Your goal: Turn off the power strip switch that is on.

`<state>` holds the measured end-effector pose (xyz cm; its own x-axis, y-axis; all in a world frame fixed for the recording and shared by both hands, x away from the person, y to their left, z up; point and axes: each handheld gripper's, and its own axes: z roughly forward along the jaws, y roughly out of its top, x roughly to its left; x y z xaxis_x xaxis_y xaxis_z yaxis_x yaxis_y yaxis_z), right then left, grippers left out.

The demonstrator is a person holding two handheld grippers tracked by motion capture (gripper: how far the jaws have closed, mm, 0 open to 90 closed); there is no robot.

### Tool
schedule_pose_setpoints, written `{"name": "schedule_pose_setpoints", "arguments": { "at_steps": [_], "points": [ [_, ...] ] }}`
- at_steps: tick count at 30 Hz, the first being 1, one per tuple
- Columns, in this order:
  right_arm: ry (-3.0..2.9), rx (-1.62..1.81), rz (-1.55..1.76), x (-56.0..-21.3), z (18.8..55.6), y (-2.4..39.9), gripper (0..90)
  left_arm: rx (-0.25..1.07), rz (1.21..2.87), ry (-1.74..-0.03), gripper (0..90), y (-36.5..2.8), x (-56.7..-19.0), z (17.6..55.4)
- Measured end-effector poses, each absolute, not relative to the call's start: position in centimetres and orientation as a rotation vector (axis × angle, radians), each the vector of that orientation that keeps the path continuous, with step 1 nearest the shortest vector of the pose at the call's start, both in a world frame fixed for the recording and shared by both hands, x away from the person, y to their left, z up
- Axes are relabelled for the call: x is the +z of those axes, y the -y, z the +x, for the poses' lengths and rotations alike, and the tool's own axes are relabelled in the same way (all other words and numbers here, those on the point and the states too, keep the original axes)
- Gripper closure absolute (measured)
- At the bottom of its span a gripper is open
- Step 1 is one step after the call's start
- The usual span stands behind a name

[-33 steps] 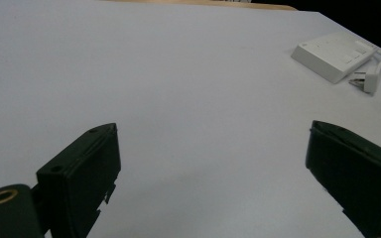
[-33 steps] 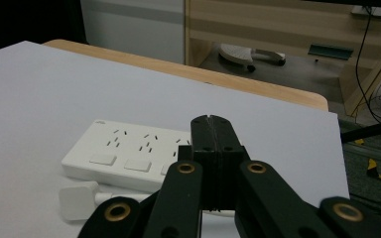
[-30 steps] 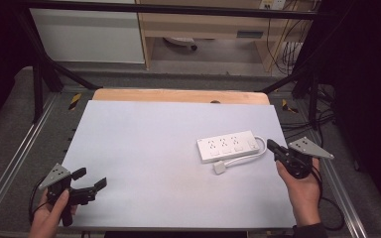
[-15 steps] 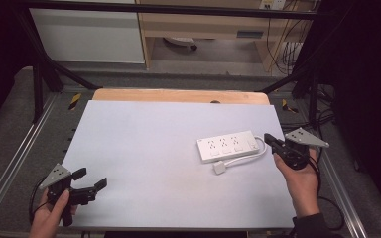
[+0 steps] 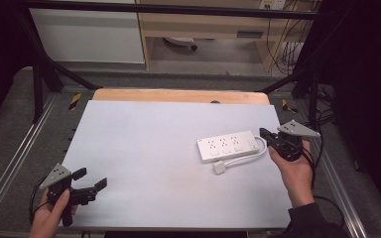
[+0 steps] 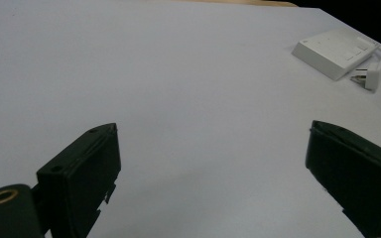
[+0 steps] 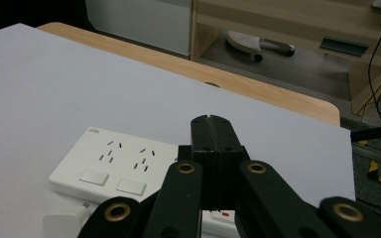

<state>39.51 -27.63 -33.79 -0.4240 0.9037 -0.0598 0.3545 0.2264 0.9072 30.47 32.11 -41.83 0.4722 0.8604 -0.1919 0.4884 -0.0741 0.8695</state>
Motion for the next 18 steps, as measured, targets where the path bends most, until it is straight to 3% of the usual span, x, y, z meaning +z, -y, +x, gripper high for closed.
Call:
{"name": "schedule_pose_setpoints", "arguments": {
  "at_steps": [18],
  "points": [
    [-1.951,1.152,1.160,-34.3,41.4,26.7,90.0,0.465,1.723,-1.158,6.9,-32.1,-41.8,30.5]
  ]
}}
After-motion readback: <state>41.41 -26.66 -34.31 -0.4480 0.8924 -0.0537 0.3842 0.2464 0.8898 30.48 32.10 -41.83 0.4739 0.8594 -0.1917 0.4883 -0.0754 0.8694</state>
